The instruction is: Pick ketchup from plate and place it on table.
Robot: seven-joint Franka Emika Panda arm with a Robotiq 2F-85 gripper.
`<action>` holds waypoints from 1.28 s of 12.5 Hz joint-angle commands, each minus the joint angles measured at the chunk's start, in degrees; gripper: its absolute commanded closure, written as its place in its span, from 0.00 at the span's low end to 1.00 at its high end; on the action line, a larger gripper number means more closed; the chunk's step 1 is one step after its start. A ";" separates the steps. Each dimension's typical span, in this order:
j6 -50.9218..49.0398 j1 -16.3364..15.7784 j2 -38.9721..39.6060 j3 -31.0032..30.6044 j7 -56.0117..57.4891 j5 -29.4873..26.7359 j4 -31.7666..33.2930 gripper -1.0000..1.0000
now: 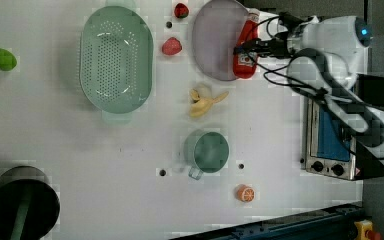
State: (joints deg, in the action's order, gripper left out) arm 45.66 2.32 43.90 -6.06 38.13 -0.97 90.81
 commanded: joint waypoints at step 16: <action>-0.54 3.79 -38.79 4.20 -8.43 -0.56 40.64 0.42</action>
State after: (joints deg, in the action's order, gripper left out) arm 43.36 6.19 5.44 -1.57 32.01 -1.43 130.15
